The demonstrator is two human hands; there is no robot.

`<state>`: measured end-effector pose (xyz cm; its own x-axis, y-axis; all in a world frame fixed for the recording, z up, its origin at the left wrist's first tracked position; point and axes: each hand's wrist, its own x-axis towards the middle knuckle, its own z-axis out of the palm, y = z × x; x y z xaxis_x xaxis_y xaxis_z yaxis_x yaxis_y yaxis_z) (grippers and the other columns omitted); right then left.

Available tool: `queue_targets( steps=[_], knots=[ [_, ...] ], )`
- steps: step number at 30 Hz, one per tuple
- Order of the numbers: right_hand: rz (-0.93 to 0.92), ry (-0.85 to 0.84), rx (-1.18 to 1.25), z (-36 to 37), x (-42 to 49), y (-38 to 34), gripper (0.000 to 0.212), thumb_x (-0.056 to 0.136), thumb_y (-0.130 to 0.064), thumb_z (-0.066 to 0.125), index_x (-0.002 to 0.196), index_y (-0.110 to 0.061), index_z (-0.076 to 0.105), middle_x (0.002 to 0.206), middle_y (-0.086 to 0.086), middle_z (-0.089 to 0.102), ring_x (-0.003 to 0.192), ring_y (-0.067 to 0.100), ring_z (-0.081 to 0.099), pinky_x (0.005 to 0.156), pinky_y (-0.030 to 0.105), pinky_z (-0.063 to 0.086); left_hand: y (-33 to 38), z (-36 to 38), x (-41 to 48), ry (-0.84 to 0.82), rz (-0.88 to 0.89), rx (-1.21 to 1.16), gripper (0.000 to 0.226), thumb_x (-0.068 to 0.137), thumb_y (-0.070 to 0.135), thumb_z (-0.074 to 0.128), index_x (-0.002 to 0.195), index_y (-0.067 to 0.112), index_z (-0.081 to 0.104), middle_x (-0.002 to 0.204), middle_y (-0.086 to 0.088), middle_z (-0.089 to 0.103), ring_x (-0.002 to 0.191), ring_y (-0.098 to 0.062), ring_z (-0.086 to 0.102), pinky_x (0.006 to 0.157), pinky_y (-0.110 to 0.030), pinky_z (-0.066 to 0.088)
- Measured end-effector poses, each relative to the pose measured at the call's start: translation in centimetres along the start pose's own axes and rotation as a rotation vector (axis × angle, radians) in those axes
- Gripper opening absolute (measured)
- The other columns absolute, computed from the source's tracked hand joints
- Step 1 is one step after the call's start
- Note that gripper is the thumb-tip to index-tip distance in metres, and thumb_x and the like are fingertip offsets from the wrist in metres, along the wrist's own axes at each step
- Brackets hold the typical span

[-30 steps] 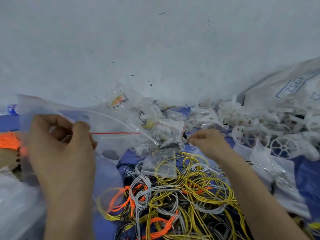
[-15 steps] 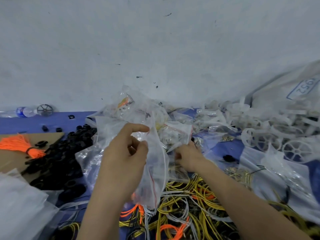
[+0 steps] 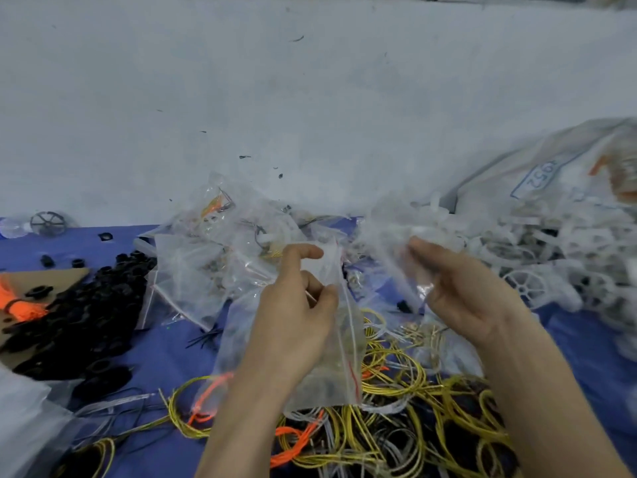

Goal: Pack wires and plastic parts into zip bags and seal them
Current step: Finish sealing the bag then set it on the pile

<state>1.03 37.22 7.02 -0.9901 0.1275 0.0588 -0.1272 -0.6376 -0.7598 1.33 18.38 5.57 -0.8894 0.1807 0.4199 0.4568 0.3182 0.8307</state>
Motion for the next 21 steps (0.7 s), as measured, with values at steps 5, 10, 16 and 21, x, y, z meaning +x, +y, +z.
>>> queue_targets(
  steps=[5,10,16,21],
  knots=[
    [0.217,-0.395,-0.22,1.0,-3.0,0.7,0.013,0.069,-0.004,0.07,0.082,-0.003,0.073,0.083,0.013,0.071,0.071,0.021,0.069,0.066,0.032,0.059,0.2,1.3,-0.3,-0.137,-0.012,-0.228,0.036,0.093,-0.005,0.049,0.102,0.028,0.039,0.068,0.006,0.057,0.055,-0.013,0.053,0.051,-0.032,0.048],
    [0.146,-0.205,-0.671,0.9,-2.5,1.5,0.008,0.087,-0.007,0.062,0.089,-0.01,0.069,0.091,0.009,0.071,0.084,0.022,0.067,0.077,0.033,0.053,-0.1,-0.2,-0.1,-0.109,0.082,-0.252,0.022,0.097,0.001,0.043,0.09,0.022,0.042,0.055,-0.013,0.034,0.053,-0.02,0.029,0.048,-0.024,0.031],
    [-0.132,-0.19,-1.812,1.3,-2.9,4.4,0.028,0.087,-0.013,0.051,0.061,-0.015,0.042,0.062,0.003,0.044,0.056,0.022,0.042,0.042,0.022,0.026,0.9,2.4,-1.2,-0.281,0.204,-0.1,0.031,0.094,0.01,0.046,0.082,0.039,0.043,0.056,0.008,0.055,0.052,-0.009,0.047,0.051,-0.026,0.042],
    [-0.01,-0.244,-1.579,0.0,-1.7,2.2,0.016,0.089,-0.022,0.057,0.075,-0.014,0.06,0.076,0.003,0.059,0.076,0.02,0.059,0.064,0.028,0.046,0.2,3.2,-1.1,-0.25,0.197,0.034,0.024,0.09,0.018,0.047,0.083,0.04,0.042,0.064,0.0,0.057,0.05,-0.009,0.045,0.053,-0.037,0.042]
  ],
)
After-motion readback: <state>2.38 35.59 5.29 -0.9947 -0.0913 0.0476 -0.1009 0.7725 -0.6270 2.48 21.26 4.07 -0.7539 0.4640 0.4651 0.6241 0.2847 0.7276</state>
